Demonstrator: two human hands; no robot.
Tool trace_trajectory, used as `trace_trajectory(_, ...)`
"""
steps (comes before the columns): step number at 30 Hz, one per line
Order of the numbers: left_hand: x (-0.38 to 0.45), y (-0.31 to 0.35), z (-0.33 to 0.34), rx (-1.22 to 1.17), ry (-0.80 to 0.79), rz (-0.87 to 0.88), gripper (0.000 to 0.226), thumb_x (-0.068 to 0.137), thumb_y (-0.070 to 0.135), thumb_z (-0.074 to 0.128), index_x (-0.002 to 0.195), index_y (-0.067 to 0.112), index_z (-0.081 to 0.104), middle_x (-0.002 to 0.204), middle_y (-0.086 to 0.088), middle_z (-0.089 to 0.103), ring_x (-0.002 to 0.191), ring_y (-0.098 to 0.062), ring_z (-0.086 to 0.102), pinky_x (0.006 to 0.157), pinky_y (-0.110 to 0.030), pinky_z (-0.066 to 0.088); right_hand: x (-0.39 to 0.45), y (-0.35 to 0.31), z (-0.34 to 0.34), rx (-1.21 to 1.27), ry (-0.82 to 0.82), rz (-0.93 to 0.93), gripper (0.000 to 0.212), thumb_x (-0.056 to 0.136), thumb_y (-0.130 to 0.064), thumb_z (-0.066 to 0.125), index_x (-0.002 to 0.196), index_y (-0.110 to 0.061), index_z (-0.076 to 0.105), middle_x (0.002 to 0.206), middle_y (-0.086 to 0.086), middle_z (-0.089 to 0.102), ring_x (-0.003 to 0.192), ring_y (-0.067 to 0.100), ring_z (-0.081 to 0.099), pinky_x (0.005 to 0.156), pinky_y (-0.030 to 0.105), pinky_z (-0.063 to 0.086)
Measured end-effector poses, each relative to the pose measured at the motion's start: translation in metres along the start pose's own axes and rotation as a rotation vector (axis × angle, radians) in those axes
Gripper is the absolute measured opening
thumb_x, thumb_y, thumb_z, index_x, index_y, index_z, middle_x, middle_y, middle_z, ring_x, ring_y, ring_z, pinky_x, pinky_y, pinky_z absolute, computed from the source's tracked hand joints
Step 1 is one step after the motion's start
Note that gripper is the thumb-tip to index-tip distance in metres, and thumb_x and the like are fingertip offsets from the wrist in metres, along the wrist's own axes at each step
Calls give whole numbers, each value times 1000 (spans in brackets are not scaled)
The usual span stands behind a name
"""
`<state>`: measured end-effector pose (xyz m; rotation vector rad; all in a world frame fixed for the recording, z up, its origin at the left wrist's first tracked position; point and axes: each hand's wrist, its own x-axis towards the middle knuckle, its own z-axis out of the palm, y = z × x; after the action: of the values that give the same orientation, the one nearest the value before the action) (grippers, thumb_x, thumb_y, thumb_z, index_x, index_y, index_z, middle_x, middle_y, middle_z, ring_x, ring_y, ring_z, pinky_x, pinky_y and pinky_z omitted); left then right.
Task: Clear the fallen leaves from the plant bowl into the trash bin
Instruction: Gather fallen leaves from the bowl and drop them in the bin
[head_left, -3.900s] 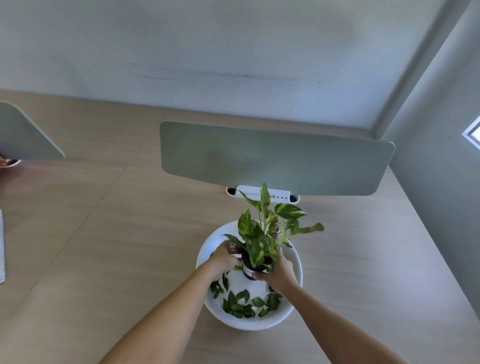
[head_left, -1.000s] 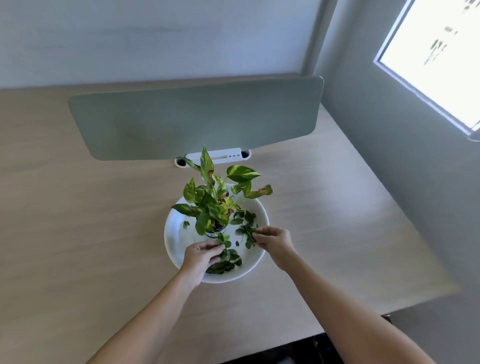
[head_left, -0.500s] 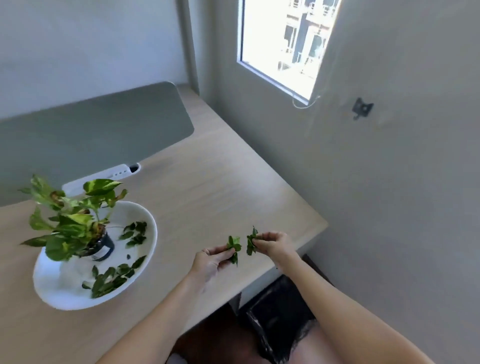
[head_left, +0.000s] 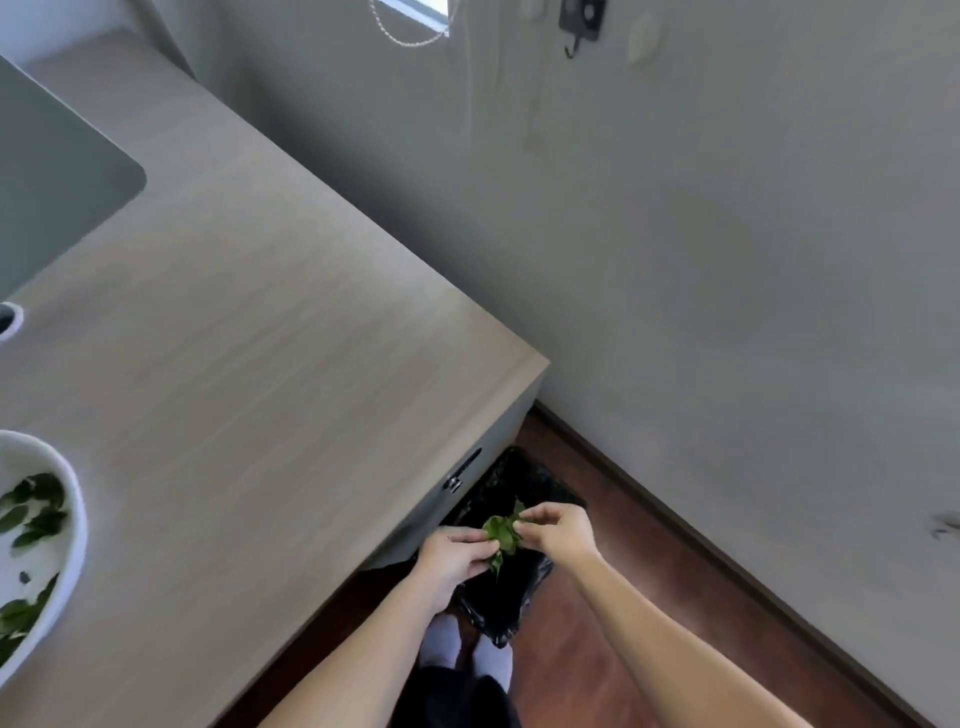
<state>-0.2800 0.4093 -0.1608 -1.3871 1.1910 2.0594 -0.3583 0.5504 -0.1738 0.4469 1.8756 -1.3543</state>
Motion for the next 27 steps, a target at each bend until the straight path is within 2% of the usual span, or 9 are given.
trace_trajectory(3, 47, -18, -3, 84, 87, -55, 32, 75, -9, 71, 107, -10, 64, 100, -22, 70, 80, -20, 68, 58, -19, 56, 35, 32, 6, -17, 59, 96, 12, 72, 2, 78, 69, -7, 70, 73, 10, 72, 61, 18, 71, 64, 26, 61)
trace_trajectory(6, 88, -31, -5, 146, 151, -78, 34, 79, -10, 67, 112, -10, 62, 102, -21, 65, 89, -25, 64, 77, -28, 55, 70, 61, 14, -29, 102, 185, 9, 75, -1, 77, 72, -8, 71, 77, 9, 71, 63, 17, 70, 63, 24, 61)
trace_trajectory(8, 107, -36, -6, 167, 167, -98, 34, 81, -9, 65, 115, -9, 61, 104, -21, 63, 95, -27, 62, 86, -32, 51, 88, 76, 19, -41, 95, 231, 7, 79, -4, 74, 83, -9, 72, 84, 8, 71, 67, 15, 70, 64, 23, 61)
trace_trajectory(12, 133, -42, -9, 246, 176, -123, 37, 84, -3, 63, 120, -2, 61, 118, -21, 64, 100, -25, 62, 85, -30, 52, 108, 91, 27, -7, 102, 312, 20, 84, -4, 64, 95, -19, 70, 90, 4, 69, 74, 15, 68, 76, 33, 62)
trace_trajectory(15, 130, -39, -9, 274, 184, -128, 40, 85, -3, 61, 124, -1, 58, 124, -20, 62, 113, -27, 61, 86, -29, 51, 106, 88, 26, -14, 122, 308, 26, 85, -3, 60, 100, -22, 70, 95, 2, 68, 80, 14, 68, 77, 29, 61)
trace_trajectory(17, 123, -34, -6, 291, 183, -117, 39, 85, -1, 61, 124, 0, 59, 124, -19, 63, 112, -26, 61, 88, -30, 52, 102, 83, 24, 4, 132, 300, 27, 84, -5, 59, 102, -21, 71, 99, 4, 69, 87, 17, 69, 75, 27, 61)
trace_trajectory(23, 70, 0, 15, 309, 165, -62, 34, 87, 1, 59, 121, 3, 61, 115, -18, 66, 95, -20, 61, 89, -29, 49, 61, 32, 5, 45, 133, 201, 25, 80, 0, 62, 93, -18, 72, 88, 8, 72, 77, 20, 70, 82, 38, 61)
trace_trajectory(25, 41, 15, 22, 293, 122, -26, 33, 88, 3, 58, 121, 3, 59, 104, -17, 66, 94, -20, 60, 89, -30, 48, 39, 7, -3, 60, 119, 143, 21, 80, 1, 64, 90, -16, 72, 85, 8, 73, 77, 21, 71, 82, 37, 61)
trace_trajectory(27, 13, 32, 30, 317, 95, 48, 30, 89, 5, 59, 118, 6, 60, 99, -14, 65, 92, -21, 61, 79, -28, 49, 20, -20, -10, 58, 99, 82, 17, 81, 1, 65, 90, -12, 71, 82, 9, 72, 76, 20, 69, 78, 33, 60)
